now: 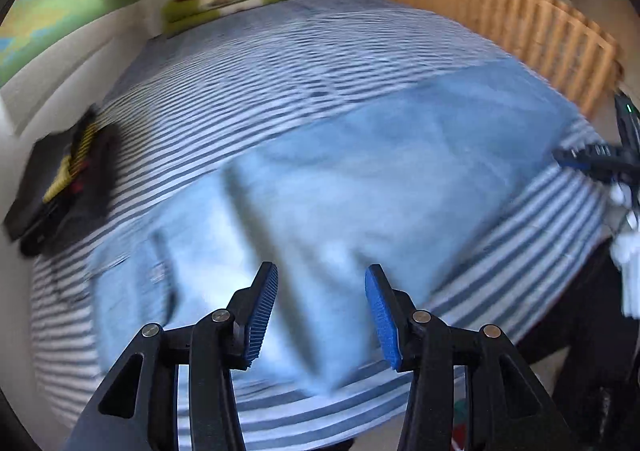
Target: Fold clothes
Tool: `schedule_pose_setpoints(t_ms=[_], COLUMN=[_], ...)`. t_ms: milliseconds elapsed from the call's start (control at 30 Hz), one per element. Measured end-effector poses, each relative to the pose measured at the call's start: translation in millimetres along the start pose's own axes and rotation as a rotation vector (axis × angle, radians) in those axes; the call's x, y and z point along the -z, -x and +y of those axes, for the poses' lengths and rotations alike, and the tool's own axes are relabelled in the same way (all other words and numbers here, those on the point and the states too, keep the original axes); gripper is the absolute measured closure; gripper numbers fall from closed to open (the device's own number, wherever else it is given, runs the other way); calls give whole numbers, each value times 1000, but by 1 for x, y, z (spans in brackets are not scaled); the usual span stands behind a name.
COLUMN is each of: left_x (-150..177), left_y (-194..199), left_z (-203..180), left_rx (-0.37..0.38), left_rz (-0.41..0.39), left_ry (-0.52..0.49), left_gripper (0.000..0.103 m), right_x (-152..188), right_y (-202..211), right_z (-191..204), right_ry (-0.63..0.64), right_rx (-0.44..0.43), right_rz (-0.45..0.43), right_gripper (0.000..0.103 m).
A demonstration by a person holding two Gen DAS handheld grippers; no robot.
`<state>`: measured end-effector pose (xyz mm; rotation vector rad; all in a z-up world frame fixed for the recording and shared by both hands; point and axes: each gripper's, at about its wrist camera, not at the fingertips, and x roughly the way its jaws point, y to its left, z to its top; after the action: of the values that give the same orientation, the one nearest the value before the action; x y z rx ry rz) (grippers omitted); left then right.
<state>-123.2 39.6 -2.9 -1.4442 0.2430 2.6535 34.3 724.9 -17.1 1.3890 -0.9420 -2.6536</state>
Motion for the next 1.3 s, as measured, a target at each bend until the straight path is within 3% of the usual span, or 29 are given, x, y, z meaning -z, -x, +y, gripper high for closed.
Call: schedule_pose_setpoints(t_ms=[133,233,367,433,467,500,567,700,800,1000,1133,1300], left_x=[-23,-41,-62,-72,-76,-79,-86,-102,-112,-115,-97,-88], left_y=[-19,-30,-61,-83,-94,-104,-121,-137,-147,-136,-108,-125], left_z=[-74,-129,-181,-194,-200,-203,-196,-178,-159,-153,-179,-202], left_rx=[85,147,174,143,118,104,97,174,239,239,233,200], left_rz=[-5,0,20,41,54,71,115,160,197,145,80,116], left_ry=[-178,-275,-388,-429,-457,-472,-473,-397,-330,-319,-446,-518], left_gripper=[54,54,54,54,61,75,86,87,86,84,84,84], right_x=[-38,-55,-56,-52,-48,-45,-39,-27,-16,-14,-11,-20], right_y=[29,36,26,12,7,1,-11,-35,-61,-90,-88,-94], right_z=[-61,-86,-83,-69,-64,-56,-39,-8,10,23,34,37], right_ry=[-105,-141,-127,-121,-118,-115,-97,-56,-21,-14,38,-1], right_rx=[42,22,-31,-78,-98,-121,-177,-281,-379,-327,-291,-307], right_rz=[-85,-65,-17,19,33,44,72,143,255,307,286,290], right_gripper=[85,84,84,84,84,84,84,84,84,87,87,87])
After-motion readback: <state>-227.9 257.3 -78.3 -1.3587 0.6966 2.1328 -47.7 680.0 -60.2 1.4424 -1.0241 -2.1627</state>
